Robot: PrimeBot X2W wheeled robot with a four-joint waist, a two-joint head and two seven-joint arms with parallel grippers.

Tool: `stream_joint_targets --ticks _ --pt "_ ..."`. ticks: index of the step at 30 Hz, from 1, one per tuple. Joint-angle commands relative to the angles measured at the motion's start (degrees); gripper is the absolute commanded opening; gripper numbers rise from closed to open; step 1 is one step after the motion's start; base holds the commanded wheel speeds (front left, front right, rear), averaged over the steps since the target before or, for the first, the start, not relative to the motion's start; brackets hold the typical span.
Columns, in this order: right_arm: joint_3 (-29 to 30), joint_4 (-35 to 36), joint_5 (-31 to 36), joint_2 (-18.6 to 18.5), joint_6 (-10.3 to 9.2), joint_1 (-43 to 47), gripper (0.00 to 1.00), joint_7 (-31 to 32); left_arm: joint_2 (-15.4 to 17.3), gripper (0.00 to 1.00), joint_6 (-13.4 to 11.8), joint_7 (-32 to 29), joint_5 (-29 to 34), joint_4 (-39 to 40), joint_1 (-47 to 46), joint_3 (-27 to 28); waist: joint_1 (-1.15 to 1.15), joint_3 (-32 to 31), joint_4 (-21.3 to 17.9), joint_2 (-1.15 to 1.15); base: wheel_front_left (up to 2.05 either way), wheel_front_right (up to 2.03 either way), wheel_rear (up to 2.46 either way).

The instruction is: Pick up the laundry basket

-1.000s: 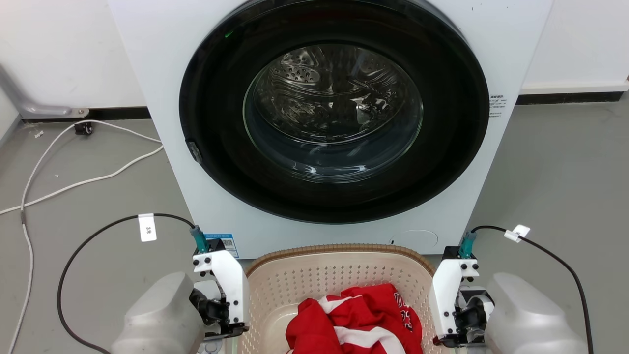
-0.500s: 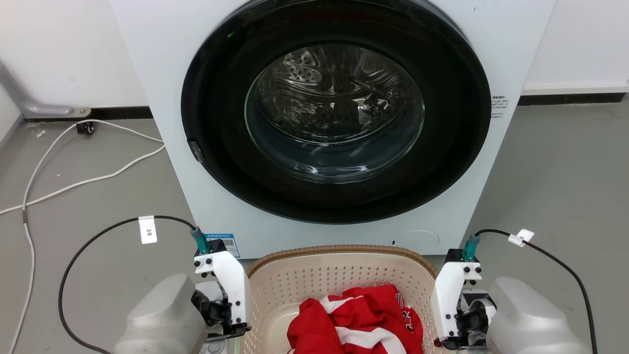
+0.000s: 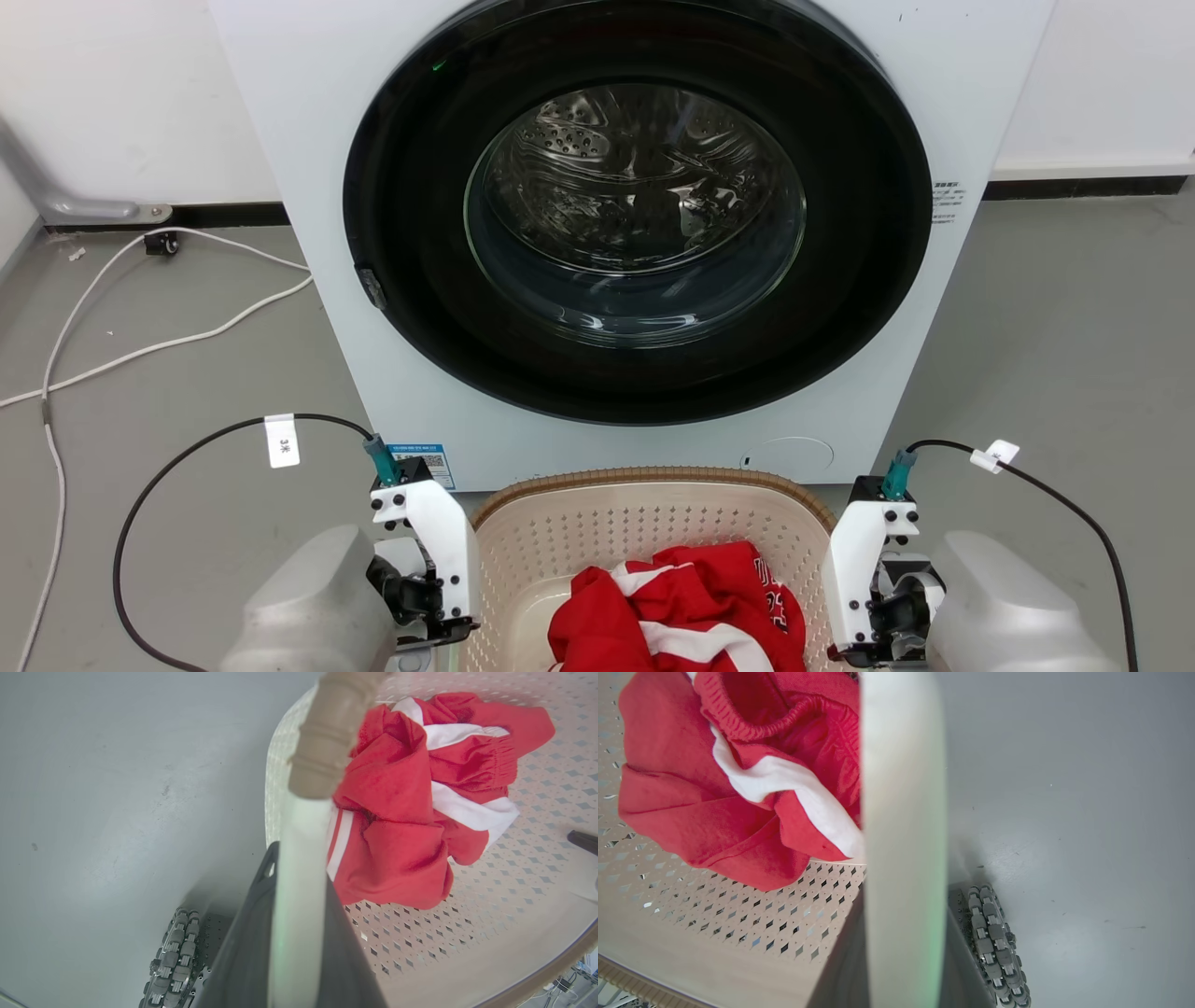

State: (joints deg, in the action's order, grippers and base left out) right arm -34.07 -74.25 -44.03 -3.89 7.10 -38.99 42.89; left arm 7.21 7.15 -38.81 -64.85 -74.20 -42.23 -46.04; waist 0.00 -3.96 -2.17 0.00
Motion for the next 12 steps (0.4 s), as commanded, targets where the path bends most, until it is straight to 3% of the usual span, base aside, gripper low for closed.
stream_joint_targets --ticks 1,12 --pt "0.3 0.7 -0.4 1.9 0.70 0.6 0.00 -0.1 -1.9 0.00 0.6 0.4 -0.8 0.8 0.5 0.1 0.00 0.0 0.0 0.00 0.00 0.00 0.00" --pt "0.9 0.7 0.5 1.9 0.71 0.5 0.00 -1.1 -2.2 0.00 0.6 0.8 -0.8 0.8 0.6 -0.3 0.00 0.0 0.1 0.00 0.00 0.00 0.00"
